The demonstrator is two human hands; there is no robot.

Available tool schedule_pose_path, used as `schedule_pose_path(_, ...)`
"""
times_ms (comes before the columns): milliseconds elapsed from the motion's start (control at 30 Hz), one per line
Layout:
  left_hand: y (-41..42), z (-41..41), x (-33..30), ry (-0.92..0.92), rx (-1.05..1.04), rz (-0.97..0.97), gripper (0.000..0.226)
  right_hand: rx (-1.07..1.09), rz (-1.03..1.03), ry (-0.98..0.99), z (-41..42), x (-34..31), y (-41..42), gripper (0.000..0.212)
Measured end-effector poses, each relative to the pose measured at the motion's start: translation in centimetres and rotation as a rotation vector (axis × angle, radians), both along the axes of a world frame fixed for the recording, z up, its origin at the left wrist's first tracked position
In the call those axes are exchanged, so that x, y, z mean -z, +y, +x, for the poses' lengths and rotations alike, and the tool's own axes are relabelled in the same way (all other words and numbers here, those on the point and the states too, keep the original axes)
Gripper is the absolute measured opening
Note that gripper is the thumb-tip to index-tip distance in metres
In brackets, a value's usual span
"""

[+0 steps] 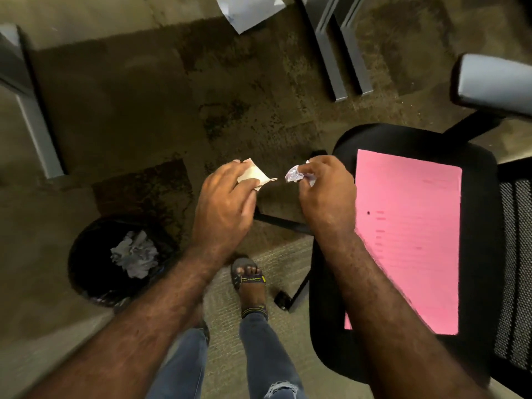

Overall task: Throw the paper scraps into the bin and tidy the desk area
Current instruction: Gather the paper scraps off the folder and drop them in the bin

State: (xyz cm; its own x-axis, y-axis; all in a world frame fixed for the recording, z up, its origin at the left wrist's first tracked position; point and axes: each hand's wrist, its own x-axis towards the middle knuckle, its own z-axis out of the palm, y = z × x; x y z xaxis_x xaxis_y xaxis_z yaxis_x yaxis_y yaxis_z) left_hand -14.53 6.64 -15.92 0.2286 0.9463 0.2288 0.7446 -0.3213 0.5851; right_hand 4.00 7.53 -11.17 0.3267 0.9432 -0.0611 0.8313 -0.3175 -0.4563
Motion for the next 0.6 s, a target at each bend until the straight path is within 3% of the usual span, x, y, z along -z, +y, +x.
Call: schedule_pose_path(600, -7.6, -18.6, 2.5, 0.040, -0.353, -0.150, 0.017, -0.375, -0.196, 0.059, -22.8, 3.4, -0.9, 0.028)
